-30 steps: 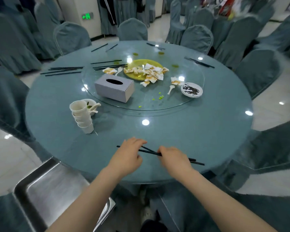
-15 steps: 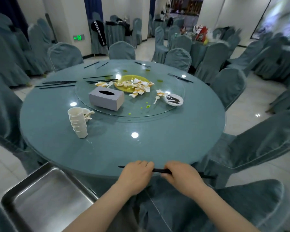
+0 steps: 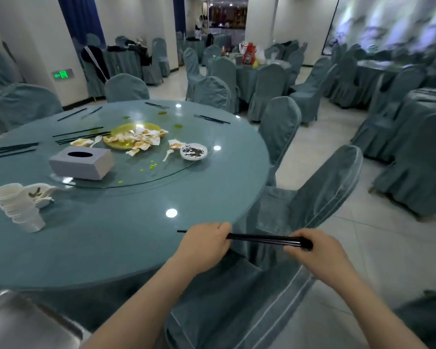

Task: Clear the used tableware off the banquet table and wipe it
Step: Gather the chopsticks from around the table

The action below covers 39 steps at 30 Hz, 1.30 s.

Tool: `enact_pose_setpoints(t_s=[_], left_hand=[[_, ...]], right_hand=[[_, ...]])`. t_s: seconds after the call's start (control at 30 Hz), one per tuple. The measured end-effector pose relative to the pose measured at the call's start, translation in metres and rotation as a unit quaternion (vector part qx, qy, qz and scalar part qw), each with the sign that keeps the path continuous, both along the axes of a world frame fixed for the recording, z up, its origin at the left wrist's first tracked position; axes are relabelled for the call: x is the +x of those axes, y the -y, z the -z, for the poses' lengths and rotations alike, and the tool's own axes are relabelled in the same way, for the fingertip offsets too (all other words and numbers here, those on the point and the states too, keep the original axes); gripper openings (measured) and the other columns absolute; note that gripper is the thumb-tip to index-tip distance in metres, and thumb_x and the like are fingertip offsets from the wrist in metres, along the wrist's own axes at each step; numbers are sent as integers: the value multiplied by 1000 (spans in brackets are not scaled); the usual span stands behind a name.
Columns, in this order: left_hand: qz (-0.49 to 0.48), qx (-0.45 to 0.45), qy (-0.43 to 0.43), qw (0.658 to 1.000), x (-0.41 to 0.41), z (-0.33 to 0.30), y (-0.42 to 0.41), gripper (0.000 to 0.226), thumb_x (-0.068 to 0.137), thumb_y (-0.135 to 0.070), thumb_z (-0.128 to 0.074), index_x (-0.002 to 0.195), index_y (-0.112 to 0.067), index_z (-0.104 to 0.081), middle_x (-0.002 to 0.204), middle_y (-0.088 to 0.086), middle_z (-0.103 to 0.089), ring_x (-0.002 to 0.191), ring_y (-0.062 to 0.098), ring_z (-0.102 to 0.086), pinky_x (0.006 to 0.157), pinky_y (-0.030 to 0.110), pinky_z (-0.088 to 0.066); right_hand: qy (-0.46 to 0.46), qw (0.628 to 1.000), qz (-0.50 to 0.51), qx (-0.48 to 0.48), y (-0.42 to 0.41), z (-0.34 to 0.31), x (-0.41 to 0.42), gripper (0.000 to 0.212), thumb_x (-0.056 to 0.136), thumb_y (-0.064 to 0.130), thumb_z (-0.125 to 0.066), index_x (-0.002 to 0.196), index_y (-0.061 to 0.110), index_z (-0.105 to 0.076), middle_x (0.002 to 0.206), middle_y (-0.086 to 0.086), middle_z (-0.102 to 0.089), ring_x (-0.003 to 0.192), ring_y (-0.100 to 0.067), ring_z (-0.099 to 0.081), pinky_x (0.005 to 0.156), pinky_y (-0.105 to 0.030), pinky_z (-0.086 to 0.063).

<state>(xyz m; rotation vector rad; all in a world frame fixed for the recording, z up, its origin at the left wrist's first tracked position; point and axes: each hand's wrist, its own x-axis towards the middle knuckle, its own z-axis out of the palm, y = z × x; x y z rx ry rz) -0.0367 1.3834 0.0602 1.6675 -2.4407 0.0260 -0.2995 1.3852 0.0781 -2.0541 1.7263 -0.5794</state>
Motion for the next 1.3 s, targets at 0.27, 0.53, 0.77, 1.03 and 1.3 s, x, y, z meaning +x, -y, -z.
enact_pose_setpoints(t_s=[0.27,0.53,0.77,1.03,1.3], left_hand=[[24,22,18,999,-178,-11,42,11,96,-20,-34,100,-16,-43,97,2,-56,84,25,-55,62,33,-32],[15,10,14,1000,-232,-21,108,11,94,-19,-38,100,-18,-46,94,1,-59,82,23,-56,65,34,-42],[-14,54,15,998,-228,-3,184,15,97,-15,-36,106,-17,-47,100,3,-56,90,24,-53,68,36,-42],[-66,-41,-161,984,-200,0,274,49,95,-15,-48,143,-16,-37,148,0,-35,139,19,-28,112,24,-16],[-347,121,-320,873,-144,18,287,45,98,-40,-45,139,-22,-45,140,-4,-49,128,16,-45,102,27,-33]], right_hand=[[-4,999,2,-31,35,-1,-153,5,81,33,-70,82,35,-65,74,18,-63,72,1,-56,64,-15,-41],[-27,997,-48,-52,102,4,-199,3,87,37,-60,85,35,-61,74,19,-56,73,2,-51,62,-12,-35],[-78,991,-106,-40,191,7,-199,7,92,38,-54,96,36,-60,84,18,-58,81,-3,-52,71,-20,-42],[-82,994,-74,-13,311,0,-174,16,99,26,-45,104,25,-60,96,5,-61,82,-12,-53,70,-26,-41],[-5,970,-240,49,379,26,-57,29,98,13,-42,119,25,-57,95,12,-54,85,-5,-50,73,-21,-37]])
